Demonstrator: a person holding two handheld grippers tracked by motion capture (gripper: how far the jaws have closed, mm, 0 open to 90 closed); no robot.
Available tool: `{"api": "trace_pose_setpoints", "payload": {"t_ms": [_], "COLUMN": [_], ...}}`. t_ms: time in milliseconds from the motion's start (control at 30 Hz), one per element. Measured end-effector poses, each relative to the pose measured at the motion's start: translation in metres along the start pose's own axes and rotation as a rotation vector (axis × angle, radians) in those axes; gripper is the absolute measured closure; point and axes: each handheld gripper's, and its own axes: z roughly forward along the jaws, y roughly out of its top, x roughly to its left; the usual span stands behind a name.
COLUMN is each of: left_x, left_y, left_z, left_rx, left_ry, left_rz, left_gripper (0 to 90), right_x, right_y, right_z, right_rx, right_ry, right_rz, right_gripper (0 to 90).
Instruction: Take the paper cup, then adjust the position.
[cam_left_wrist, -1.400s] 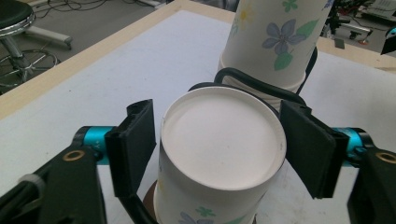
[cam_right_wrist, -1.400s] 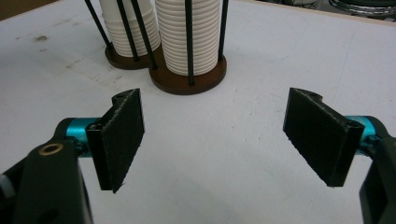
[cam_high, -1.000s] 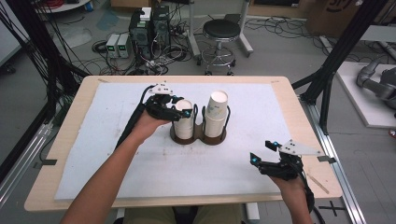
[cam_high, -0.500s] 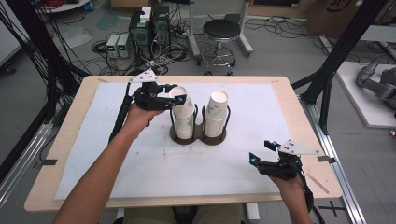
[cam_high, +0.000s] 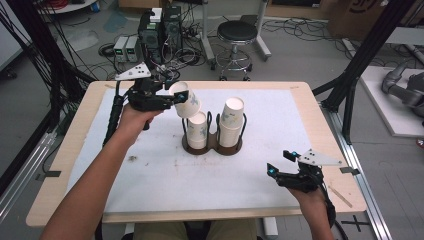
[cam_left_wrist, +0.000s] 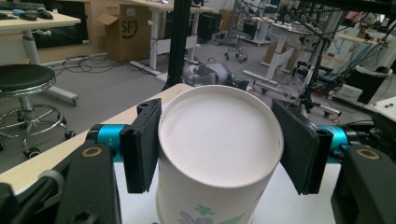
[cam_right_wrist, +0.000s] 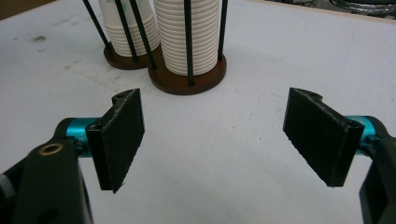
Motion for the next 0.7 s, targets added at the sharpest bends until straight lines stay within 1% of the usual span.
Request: {"api": "trace_pose_setpoints", "payload": {"t_ms": [33, 67, 133, 233, 300, 400, 467, 533, 700], "left_x": [0.000, 0.000, 0.000, 0.001, 0.001, 0.002, 0.001, 0.000, -0.005], "left_y": [-0.001, -0.001, -0.003, -0.005, -0.010, -0.014, -0.017, -0.019, -0.021], "left_z": [-0.007, -0.007, -0.017, -0.021, -0.028, -0.031, -0.034, -0.036, -0.041], "left_rx": [-0.014, -0.014, -0.017, -0.013, -0.034, -0.028, -0.026, -0.030, -0.029], "left_ry": [-0.005, -0.005, -0.005, -0.002, -0.001, -0.001, 0.002, 0.000, -0.010], "left_rz": [-0.008, -0.008, -0.010, -0.005, -0.017, -0.014, -0.015, -0.017, -0.002], "left_gripper": [36.5, 36.5, 36.6, 36.6, 36.6, 36.6, 36.6, 36.6, 36.6], "right_x": [0.000, 0.000, 0.000, 0.001, 0.001, 0.002, 0.003, 0.004, 0.006], "right_y": [0.000, 0.000, 0.000, 0.000, 0.001, 0.001, 0.001, 0.001, 0.003], "right_z": [0.000, 0.000, -0.001, -0.001, 0.000, 0.000, 0.003, 0.003, 0.004], "right_rx": [0.000, 0.000, -0.003, 0.001, -0.002, -0.001, 0.005, 0.006, 0.003], "right_ry": [-0.001, -0.001, -0.001, -0.003, -0.003, -0.002, 0.004, 0.008, 0.016], "right_rz": [0.000, 0.000, 0.001, 0.000, -0.004, 0.002, -0.010, -0.008, -0.008], "right_gripper": [21.2, 21.2, 21.2, 21.2, 21.2, 21.2, 21.2, 21.2, 21.2]}}
